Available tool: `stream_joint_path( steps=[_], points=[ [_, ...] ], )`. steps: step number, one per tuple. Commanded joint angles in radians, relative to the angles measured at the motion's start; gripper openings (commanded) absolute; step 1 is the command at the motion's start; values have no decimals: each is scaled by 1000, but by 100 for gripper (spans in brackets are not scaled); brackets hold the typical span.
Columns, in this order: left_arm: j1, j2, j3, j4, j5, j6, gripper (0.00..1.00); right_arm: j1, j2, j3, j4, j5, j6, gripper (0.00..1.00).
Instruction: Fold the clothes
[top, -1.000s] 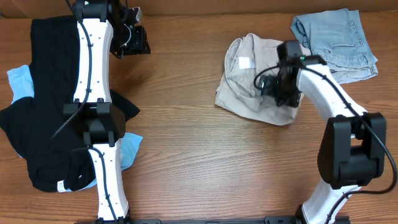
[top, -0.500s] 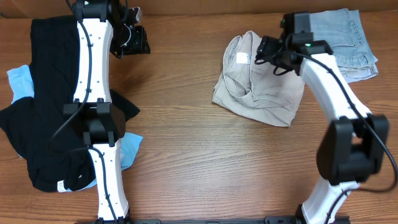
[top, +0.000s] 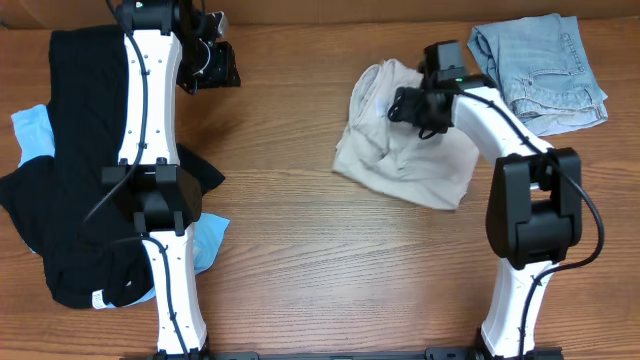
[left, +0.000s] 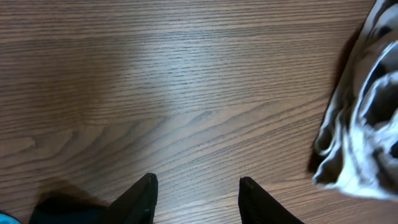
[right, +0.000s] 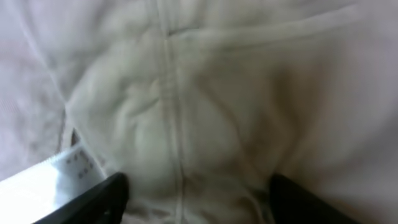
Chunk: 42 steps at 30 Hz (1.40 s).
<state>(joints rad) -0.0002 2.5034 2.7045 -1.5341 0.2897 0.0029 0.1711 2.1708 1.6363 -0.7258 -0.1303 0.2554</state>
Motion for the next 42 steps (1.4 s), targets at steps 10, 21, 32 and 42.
stream_joint_path(
  steps=[10,21,32,42],
  points=[
    [-7,-8,20,-8,-13,20,45,103,64,-14,-459,176,-125,95],
    [-7,-8,20,-3,-35,20,45,-52,64,-13,-331,-138,-99,88],
    [-7,-8,20,-5,-35,19,45,95,64,-14,77,-196,560,95],
    [-7,-8,20,-30,-34,16,45,85,-11,27,360,-85,593,95]
  ],
)
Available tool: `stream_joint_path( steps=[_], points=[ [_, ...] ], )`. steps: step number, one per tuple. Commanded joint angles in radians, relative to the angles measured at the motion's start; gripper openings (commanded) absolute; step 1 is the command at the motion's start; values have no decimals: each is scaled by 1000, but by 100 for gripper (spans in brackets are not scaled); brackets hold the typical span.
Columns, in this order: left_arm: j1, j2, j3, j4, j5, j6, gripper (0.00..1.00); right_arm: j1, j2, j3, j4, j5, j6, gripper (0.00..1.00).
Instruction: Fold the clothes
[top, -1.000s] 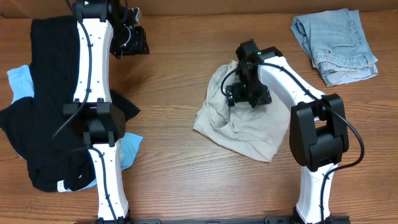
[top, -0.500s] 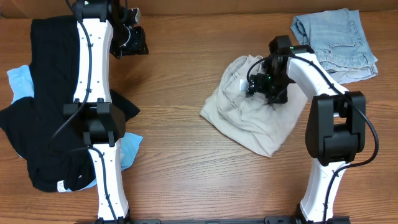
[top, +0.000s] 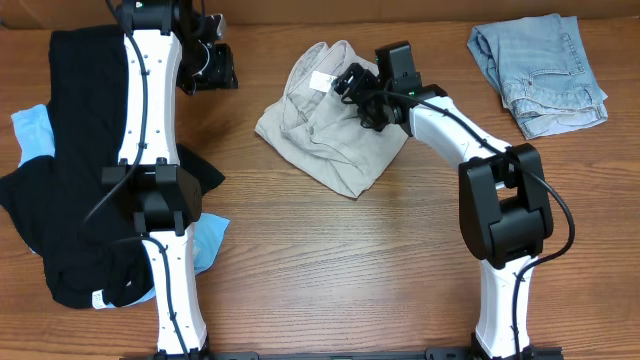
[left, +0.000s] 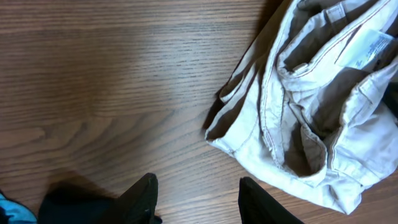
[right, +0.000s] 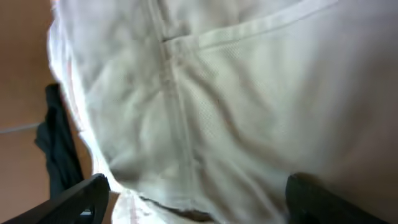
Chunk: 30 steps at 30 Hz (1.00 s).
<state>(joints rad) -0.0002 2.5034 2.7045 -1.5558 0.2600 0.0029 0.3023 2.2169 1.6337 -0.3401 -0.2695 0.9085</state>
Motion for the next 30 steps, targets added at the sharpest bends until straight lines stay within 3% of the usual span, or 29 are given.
stream_joint_path(
  steps=[1,4,7,12,16,17,19,22,24,30],
  points=[
    [-7,-8,20,-10,-5,16,45,-57,-71,37,-60,70,-115,95],
    [-7,-8,20,-10,-5,16,44,-95,-97,51,-187,92,-304,97],
    [-7,-8,20,-10,-4,16,44,-112,-95,48,-337,90,-387,97],
    [-7,-8,20,-5,-5,16,44,-90,-90,-5,-480,131,-351,96],
    [-7,-8,20,1,0,11,44,-45,-77,-45,-465,287,-329,91],
    [-7,-8,20,0,0,8,44,-35,-71,-54,-453,320,-329,87],
    [-7,-8,20,-3,-1,8,44,-25,-63,-63,-441,357,-333,68],
    [-7,-8,20,-4,-1,8,44,-18,-55,-63,-456,365,-332,22],
    [-7,-8,20,-6,0,8,44,-16,-55,-63,-476,325,-331,5],
    [-7,-8,20,-9,-1,8,44,-21,-55,-63,-608,134,-165,4]
  ],
)
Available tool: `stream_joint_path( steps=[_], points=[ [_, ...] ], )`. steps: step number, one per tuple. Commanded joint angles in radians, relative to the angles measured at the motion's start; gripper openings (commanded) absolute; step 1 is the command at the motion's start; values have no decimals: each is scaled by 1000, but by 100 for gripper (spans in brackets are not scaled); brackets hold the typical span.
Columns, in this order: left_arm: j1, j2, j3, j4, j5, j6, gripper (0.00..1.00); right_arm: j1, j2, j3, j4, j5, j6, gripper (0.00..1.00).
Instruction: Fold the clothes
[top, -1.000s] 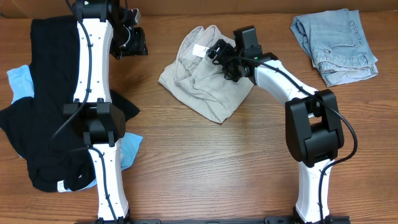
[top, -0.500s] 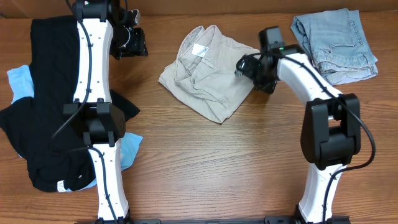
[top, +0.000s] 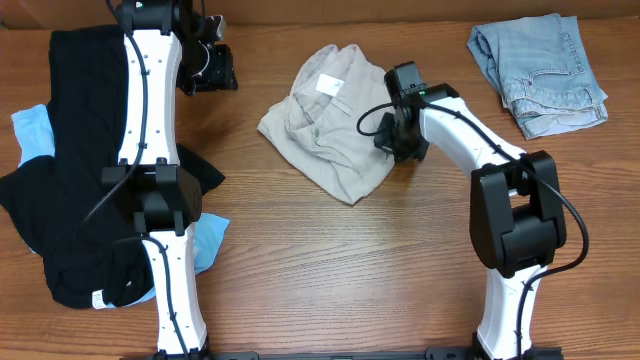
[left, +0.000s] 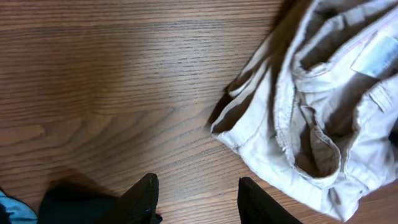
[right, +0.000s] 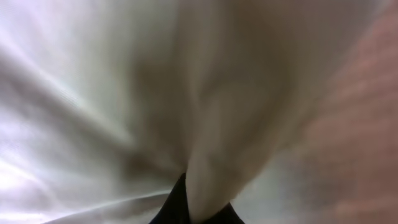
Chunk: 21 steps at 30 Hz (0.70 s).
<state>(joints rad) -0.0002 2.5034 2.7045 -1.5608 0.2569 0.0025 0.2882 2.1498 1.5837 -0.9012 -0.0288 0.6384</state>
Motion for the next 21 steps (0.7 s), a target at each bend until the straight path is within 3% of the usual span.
stream_joint_path(
  steps=[1,5,9,11,16,17,19,20,21],
  points=[
    [-7,-8,20,-4,2,8,44,-3,12,-13,-56,-151,133,4],
    [-7,-8,20,-2,2,8,44,77,12,-14,7,-334,252,4],
    [-7,-8,20,-2,2,9,44,214,11,-8,123,-418,190,4],
    [-7,-8,20,-4,2,9,44,251,6,7,104,-392,115,11],
    [-7,-8,20,-4,-3,9,45,227,-84,41,-20,-285,-66,46],
    [-7,-8,20,-2,-2,9,45,212,-109,42,-26,-265,-87,56],
    [-7,-8,20,-1,-2,9,45,162,-173,42,-21,-231,-154,87],
    [-7,-8,20,-1,-2,9,45,138,-196,42,-14,-223,-183,97],
    [-7,-8,20,-2,-2,9,45,108,-217,42,0,-223,-229,100]
  ],
)
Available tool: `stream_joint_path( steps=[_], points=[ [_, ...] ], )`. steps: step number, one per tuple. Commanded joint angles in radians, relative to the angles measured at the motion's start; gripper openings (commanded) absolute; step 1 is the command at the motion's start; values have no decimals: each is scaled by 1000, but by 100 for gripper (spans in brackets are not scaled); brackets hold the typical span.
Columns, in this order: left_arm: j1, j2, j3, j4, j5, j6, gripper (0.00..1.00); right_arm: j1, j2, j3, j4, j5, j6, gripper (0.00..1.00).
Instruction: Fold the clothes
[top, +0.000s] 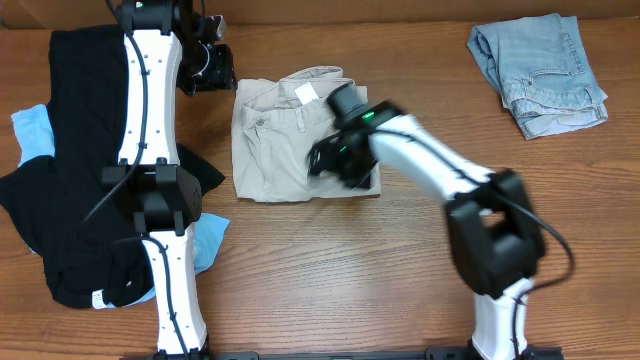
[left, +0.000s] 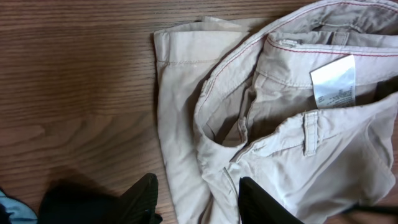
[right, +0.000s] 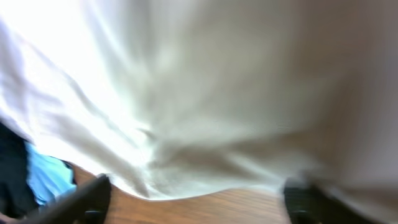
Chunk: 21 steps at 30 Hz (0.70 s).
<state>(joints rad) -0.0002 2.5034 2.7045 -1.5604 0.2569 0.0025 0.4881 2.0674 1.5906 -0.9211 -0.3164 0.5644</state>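
Beige shorts (top: 285, 140) lie fairly flat on the table left of centre, waistband and white label (left: 333, 81) toward the far edge. My right gripper (top: 335, 160) rests low over their right half. In the blurred right wrist view its fingers (right: 87, 199) stand wide apart, open, with the cloth (right: 205, 93) filling the frame. My left gripper (left: 196, 202) hovers open over the shorts' (left: 261, 124) left edge, near the far-left side (top: 215, 65). Folded jeans (top: 535, 70) sit at the far right.
A large black garment (top: 70, 150) covers the table's left side under the left arm. Light blue cloth (top: 30, 130) shows beside it and again near the left arm's base (top: 210, 240). Bare wood (top: 350, 270) runs along the front.
The shorts have shifted left and now lie flatter, right beneath the left gripper. My right gripper, which looked shut on the cloth, has moved left with them and stands open. The left arm has not moved.
The shorts first lay crumpled right of centre near the jeans, with my right gripper pressed onto them. Then they were at the table's middle. Then the right gripper was pinched on their right edge. Now they lie flatter, left of centre.
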Motion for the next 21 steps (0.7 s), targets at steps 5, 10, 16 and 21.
stream_joint_path(
  steps=[5,10,16,21],
  points=[
    [-7,-8,20,-2,-2,9,45,-222,-134,34,112,42,-385,100],
    [-8,-8,20,-3,-2,9,44,-303,-31,34,203,-143,-601,100],
    [-8,-8,20,-6,-2,9,44,-319,67,34,294,-274,-618,100],
    [-8,-8,20,-6,-2,9,44,-305,127,34,357,-315,-589,100]
  ],
)
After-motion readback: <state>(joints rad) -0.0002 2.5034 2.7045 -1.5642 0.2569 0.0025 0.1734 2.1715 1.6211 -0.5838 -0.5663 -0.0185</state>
